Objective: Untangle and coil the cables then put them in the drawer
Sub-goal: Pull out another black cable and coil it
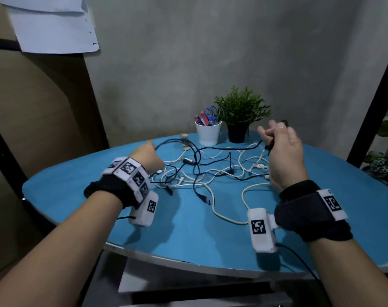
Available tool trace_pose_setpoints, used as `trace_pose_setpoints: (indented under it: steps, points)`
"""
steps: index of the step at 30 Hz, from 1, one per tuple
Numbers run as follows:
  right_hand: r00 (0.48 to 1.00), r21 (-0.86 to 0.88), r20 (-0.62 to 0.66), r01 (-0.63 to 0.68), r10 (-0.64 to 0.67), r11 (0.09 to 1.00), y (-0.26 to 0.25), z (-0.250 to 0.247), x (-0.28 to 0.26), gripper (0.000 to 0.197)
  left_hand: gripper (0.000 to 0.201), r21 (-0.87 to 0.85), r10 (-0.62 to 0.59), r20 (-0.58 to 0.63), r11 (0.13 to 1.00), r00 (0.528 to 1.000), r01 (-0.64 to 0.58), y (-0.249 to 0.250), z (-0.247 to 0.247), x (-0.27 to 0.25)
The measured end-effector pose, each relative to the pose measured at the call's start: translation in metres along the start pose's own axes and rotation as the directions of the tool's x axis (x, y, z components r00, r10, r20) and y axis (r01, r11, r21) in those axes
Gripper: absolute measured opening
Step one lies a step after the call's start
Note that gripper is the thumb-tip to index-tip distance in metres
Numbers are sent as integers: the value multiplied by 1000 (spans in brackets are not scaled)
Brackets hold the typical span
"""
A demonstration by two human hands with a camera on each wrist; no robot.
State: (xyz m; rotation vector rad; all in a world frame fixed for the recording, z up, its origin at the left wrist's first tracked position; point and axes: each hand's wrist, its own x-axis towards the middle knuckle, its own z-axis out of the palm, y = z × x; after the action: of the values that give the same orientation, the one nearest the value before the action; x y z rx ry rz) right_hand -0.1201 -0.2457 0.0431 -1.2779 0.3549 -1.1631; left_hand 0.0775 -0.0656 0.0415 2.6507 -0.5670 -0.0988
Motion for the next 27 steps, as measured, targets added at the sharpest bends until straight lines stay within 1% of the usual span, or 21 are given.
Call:
trace_pose_setpoints:
  steps: [1,3,4,5,6,7,9,11,12,13,15,16,17,18,19,20,21,22,24,26,27]
  points:
    - [999,9,32,-1,0,1000,0,2,-2,31,59,148,37,-39,989,999,-31,6,2,-6]
    - [997,-5,74,16,-16,1000,-1,5,-5,32,76,302,179,-124,944,976,-135,22,3,-15]
    - [996,-15,88,30,-28,999,-2,5,-6,32,79,349,273,-115,912,955,-218,30,4,-18]
    - [994,-21,103,39,-36,999,-2,6,-8,33,79,391,360,-76,869,930,-304,37,8,-18]
    - [993,-22,115,42,-39,999,-3,7,-9,32,76,439,431,-28,816,902,-377,45,13,-18]
    - [992,-17,122,42,-40,999,-3,8,-9,33,71,472,469,19,775,883,-421,50,20,-15]
    - [991,-17,122,57,-54,998,-5,8,-9,33,60,516,451,115,734,885,-441,58,33,-8]
    - [991,-38,113,78,-74,996,-6,6,-8,33,43,520,349,203,753,915,-403,63,39,-3]
    - [991,-44,107,83,-78,996,-8,5,-7,32,36,505,308,246,769,919,-393,66,37,-4]
    - [992,-49,101,79,-74,996,-8,3,-7,31,34,481,292,281,782,914,-397,67,35,-4]
    - [994,-74,96,60,-53,995,-7,1,-6,28,38,435,319,319,788,893,-436,69,29,-5]
    - [995,-96,92,49,-41,994,-5,0,-5,27,38,390,347,295,807,890,-444,70,25,-6]
    - [996,-122,84,41,-30,992,-1,0,-4,25,39,291,369,242,854,897,-430,69,22,-5]
    - [997,-155,70,38,-27,987,3,-1,-4,25,39,144,381,185,901,906,-409,68,18,-4]
    - [998,-196,51,42,-32,980,7,-2,-3,25,36,-21,401,130,915,907,-402,68,14,-2]
    - [999,-242,38,42,-34,969,10,-3,-2,26,33,-198,421,83,895,903,-399,69,9,-1]
    - [999,-288,36,34,-25,957,12,-3,-2,26,31,-378,437,37,839,899,-392,71,5,-1]
    - [999,-335,41,20,-6,942,14,-4,-2,26,31,-540,440,-11,753,898,-376,74,0,-1]
    - [998,-413,49,-8,32,911,18,-6,-2,28,30,-784,402,-117,524,908,-333,79,-11,-4]
    - [998,-478,32,-37,59,878,22,-9,-2,31,28,-915,324,-204,272,924,-297,82,-22,-4]
    - [998,-507,17,-50,67,861,24,-10,-1,32,27,-942,274,-237,168,932,-289,82,-27,-3]
